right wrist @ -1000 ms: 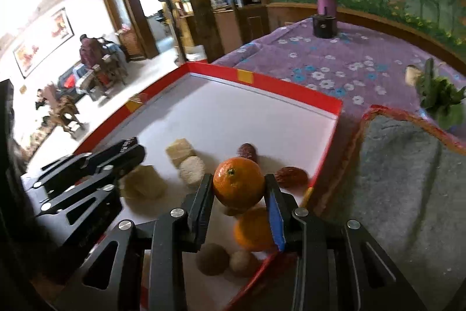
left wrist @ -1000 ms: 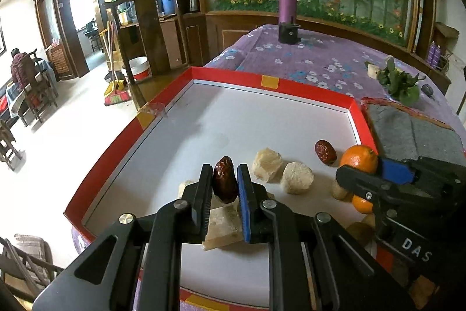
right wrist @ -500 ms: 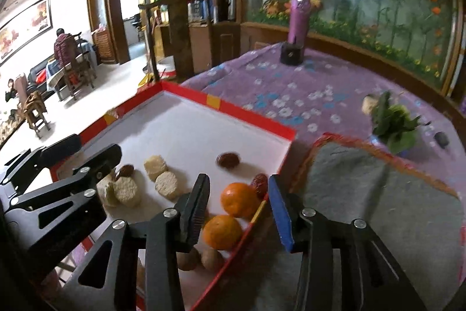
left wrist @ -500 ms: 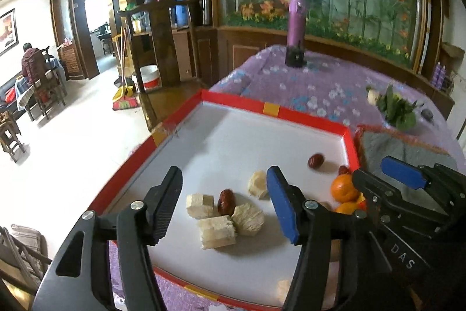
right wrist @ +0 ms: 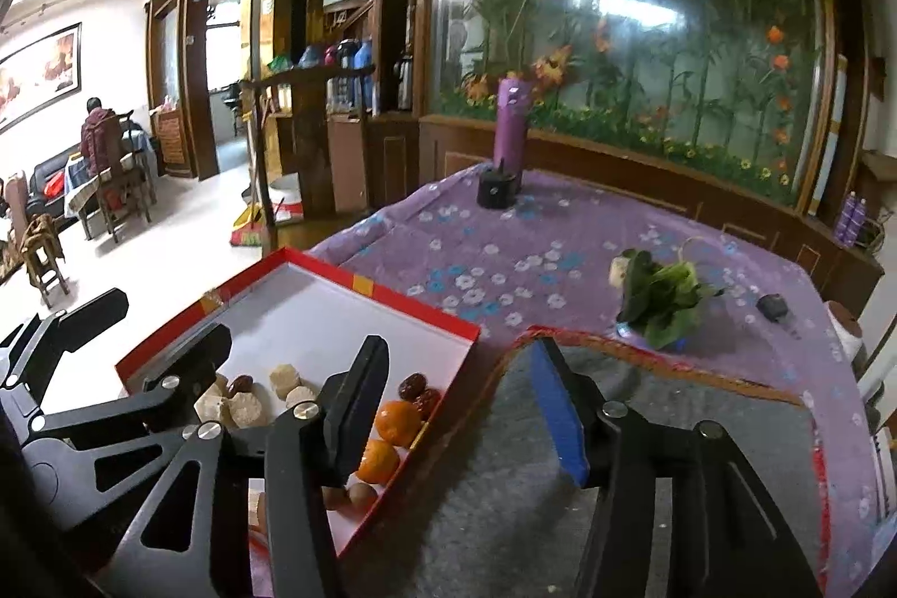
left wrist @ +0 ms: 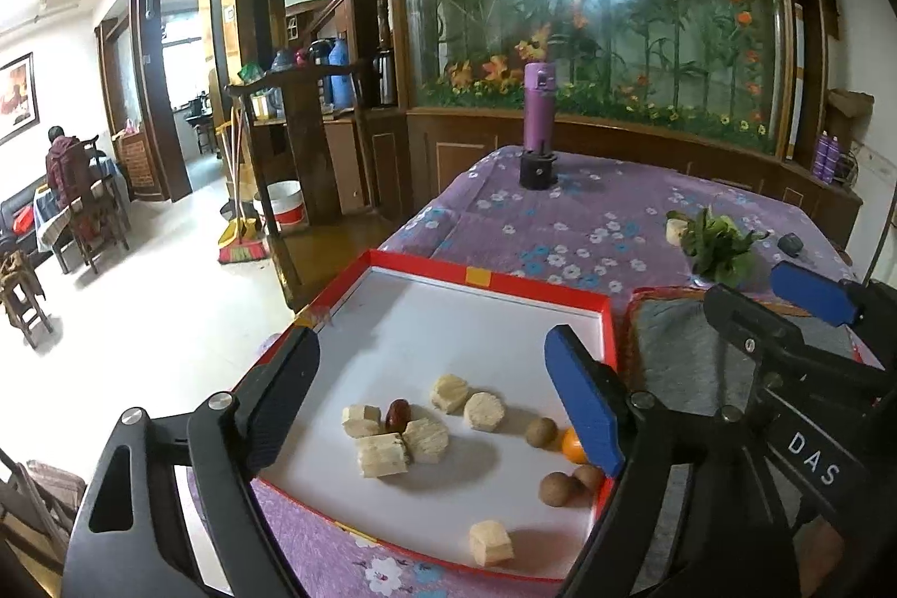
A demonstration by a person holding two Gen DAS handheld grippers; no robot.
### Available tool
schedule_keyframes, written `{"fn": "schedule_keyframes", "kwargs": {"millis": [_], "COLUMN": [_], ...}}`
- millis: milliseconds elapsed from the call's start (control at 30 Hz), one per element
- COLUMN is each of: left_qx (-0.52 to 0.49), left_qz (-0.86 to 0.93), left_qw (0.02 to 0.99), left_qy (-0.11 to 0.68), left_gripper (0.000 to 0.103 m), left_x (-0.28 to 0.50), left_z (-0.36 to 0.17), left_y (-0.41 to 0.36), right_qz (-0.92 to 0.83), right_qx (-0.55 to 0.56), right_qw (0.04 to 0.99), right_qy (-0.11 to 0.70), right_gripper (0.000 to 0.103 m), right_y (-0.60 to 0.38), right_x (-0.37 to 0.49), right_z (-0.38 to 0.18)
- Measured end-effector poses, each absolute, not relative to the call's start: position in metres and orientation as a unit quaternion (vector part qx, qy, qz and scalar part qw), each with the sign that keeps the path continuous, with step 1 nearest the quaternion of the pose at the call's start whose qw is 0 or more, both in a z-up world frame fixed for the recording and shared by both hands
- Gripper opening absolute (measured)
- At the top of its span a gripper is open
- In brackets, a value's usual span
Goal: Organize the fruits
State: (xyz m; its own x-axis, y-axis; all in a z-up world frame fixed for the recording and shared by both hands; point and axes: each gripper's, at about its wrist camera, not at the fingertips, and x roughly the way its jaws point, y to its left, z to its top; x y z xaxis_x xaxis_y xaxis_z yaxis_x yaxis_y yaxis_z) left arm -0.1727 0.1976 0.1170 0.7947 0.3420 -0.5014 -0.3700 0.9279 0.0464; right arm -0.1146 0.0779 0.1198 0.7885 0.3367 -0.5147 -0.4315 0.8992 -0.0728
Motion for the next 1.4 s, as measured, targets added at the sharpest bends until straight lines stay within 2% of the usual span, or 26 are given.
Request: {"fn": "schedule_keyframes", "kwargs": {"millis": [200, 367, 433, 800, 1400], "left_qx": [-0.026, -0.036, -0.034, -0.040, -0.025], "left_qz": [0.206, 0.223, 0.235, 0.271, 0.259], "left_qw": [0.946, 0.946, 0.946, 0.943, 0.952], "left_qy": [0.251, 0.234, 0.220, 0.187, 0.163], "left_gripper": [0.088, 0.096, 0.103, 0.103, 0.103], "left_x": [-0.184, -0.200, -0.209, -0.243, -0.268], "left_z": [0.132, 0.145, 0.152, 0.175, 0.198], "left_y": [0.188, 0.185, 0.183, 0.171, 0.147], "right_qz": [0.193, 0.184, 0.185, 0.199, 0.201], "right_qx": [-0.080, -0.074, -0.071, -0.058, -0.060], "right_qw": [0.949, 0.956, 0.959, 0.967, 0.972], "right_qy": [0.237, 0.215, 0.205, 0.148, 0.107], "right_gripper": [0.059, 0.064, 0.065, 0.072, 0.075], "right_y": [0.058, 0.043, 0.038, 0.016, 0.001], "right_x": [-0.128, -0.144, -0.153, -0.209, -0.249], "right_z": [0.137, 0.152, 0.159, 0.194, 0.211]}}
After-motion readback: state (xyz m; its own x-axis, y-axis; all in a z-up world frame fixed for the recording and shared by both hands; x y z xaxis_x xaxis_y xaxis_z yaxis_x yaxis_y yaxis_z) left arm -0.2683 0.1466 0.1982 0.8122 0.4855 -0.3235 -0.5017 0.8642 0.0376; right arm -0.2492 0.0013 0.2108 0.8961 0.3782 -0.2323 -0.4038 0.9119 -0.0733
